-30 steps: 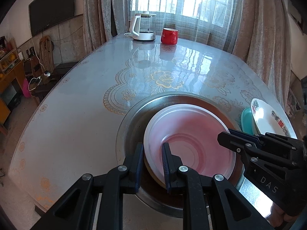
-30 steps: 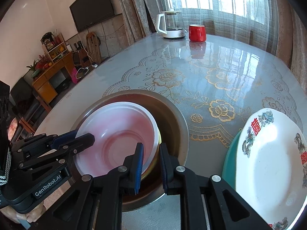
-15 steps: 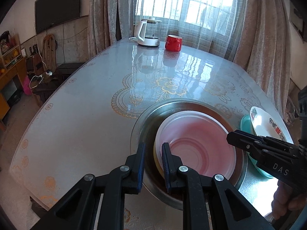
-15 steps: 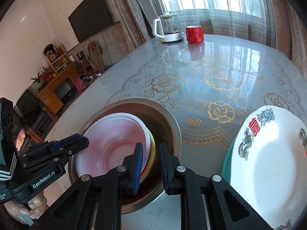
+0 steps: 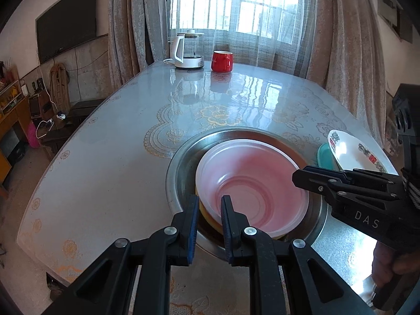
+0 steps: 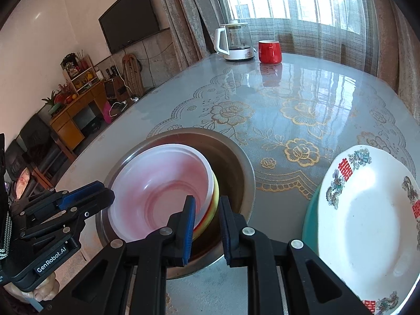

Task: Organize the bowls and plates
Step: 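Open the left tool and withdraw it from the nested bowls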

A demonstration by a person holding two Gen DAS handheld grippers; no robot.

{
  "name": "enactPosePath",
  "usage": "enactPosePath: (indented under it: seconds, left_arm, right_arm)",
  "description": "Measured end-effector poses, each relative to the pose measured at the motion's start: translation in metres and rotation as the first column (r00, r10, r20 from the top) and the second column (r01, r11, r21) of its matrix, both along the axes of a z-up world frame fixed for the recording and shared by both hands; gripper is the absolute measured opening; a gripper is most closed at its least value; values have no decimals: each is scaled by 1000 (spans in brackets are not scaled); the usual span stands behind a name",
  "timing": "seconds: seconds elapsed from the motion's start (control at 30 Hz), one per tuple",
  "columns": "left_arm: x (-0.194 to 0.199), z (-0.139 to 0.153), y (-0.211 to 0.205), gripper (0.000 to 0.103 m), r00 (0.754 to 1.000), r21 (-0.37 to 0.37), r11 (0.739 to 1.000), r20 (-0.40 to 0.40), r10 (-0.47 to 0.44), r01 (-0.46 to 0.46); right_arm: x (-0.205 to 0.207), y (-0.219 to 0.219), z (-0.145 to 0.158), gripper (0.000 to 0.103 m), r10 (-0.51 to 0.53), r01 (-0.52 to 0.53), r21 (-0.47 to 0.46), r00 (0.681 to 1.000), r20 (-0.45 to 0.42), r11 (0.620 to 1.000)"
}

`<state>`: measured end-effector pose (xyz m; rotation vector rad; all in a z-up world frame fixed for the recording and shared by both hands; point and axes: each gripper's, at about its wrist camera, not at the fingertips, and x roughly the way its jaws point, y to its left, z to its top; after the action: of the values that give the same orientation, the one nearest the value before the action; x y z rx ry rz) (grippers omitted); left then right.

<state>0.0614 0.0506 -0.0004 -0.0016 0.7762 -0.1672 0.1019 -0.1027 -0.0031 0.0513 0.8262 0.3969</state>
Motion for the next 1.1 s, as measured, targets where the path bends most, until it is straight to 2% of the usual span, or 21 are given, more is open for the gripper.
enactPosePath:
  seconds: [0.07,0.2,0.43,0.67,0.8,1.1]
  left_arm:
    - [2,-2,-4,17,1000,25,1000,4,7,-7]
    - [7,-1,-6,17,1000,13,1000,3,7,-7]
    - [13,-6,-10,17,1000,49,998,0,31,-31]
    - [13,-3,-6,18,998,17,998,-6,63,-62]
    - [12,3,2,21,995,-30,995,-4,95,-95]
    - [8,7,14,24,989,-47,988,-8,150,-150]
  right_arm:
    - [1,0,0,16,-4,4,4,1000,1,1000]
    - [5,0,-3,15,-22,23,-12,1000,5,1000]
    - [7,2,-2,16,-38,38,-19,999,-1,999]
    - [-2,-8,4,27,-46,45,26,999,27,999]
    - [-7,-18,7,30,-63,61,30,997,46,998]
    - [-12,-29,2,37,-65,65,62,998,2,996]
